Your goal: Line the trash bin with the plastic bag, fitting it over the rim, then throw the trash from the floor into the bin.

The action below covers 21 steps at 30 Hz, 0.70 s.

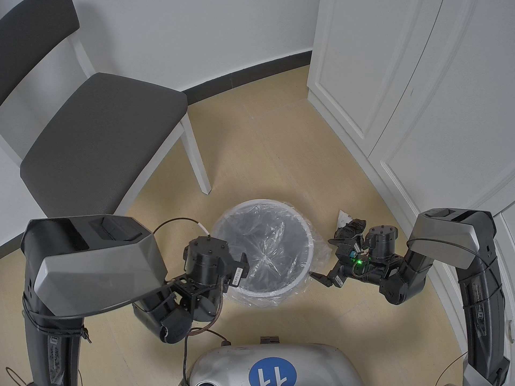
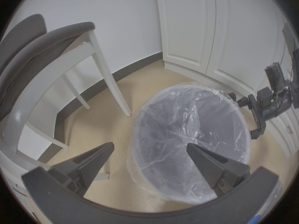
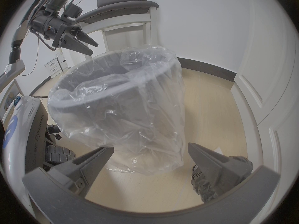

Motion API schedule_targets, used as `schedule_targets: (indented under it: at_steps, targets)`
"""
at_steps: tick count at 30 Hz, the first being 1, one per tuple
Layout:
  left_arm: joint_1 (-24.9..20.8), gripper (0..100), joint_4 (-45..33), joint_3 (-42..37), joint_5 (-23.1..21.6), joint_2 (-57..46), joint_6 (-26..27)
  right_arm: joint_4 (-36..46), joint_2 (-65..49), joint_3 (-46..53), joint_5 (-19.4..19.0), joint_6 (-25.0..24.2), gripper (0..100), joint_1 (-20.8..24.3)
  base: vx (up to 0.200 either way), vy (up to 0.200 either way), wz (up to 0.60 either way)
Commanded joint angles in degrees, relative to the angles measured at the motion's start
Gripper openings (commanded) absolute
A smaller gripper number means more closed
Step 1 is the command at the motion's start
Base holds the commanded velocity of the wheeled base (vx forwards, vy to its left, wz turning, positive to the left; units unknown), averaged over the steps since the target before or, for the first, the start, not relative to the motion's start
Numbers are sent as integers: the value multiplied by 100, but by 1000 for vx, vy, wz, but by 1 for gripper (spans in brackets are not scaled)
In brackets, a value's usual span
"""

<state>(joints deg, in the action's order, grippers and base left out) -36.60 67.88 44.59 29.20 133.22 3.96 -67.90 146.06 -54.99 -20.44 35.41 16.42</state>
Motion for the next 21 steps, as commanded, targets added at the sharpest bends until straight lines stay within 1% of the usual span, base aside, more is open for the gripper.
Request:
schedule_targets:
  at_steps: [1, 2, 3, 4, 8, 10, 12, 15, 17, 18, 20, 21]
  targets:
    - [-287, 100, -1066, 1087, 482, 90, 149, 14, -24, 41, -3, 9, 100, 1, 0, 0, 0]
    - [-304, 100, -1347, 1298, 666, 117, 175, 23, -24, 41, -3, 9, 100, 1, 0, 0, 0]
    - [-304, 100, -1426, 1350, 719, 117, 184, 23, -24, 41, -3, 9, 100, 1, 0, 0, 0]
    - [-348, 100, -1813, 1605, 895, 125, 210, 23, -33, 41, -3, 9, 100, 1, 0, 0, 0]
    - [-454, 100, -2551, 2027, 1079, 178, 228, 31, -24, 41, -3, 115, 100, -7, 0, 0, 0]
    - [-498, 100, -2745, 2185, 1202, 266, 237, 67, -24, 41, -3, 141, 100, -16, 0, 0, 0]
    - [-542, 100, -2956, 2361, 1431, 380, 316, 146, -33, 41, -3, 176, 100, -34, 0, 0, 0]
    - [-577, 100, -3052, 2572, 1677, 538, 492, 172, -33, 24, 5, 176, 100, -34, 0, 0, 0]
    - [-577, 100, -3052, 2572, 1677, 538, 492, 172, -33, 24, 5, 176, 100, -34, 0, 0, 0]
    - [-577, 100, -3079, 2642, 1747, 635, 755, 163, -42, 32, 5, 176, 100, -34, 0, 0, 0]
    - [-577, 100, -3096, 2633, 1756, 653, 825, 163, -33, 32, 5, 185, 100, -34, 0, 0, 0]
    - [-577, 100, -3140, 2616, 1835, 705, 905, 172, -33, 32, 5, 229, 100, -51, 0, 0, 0]
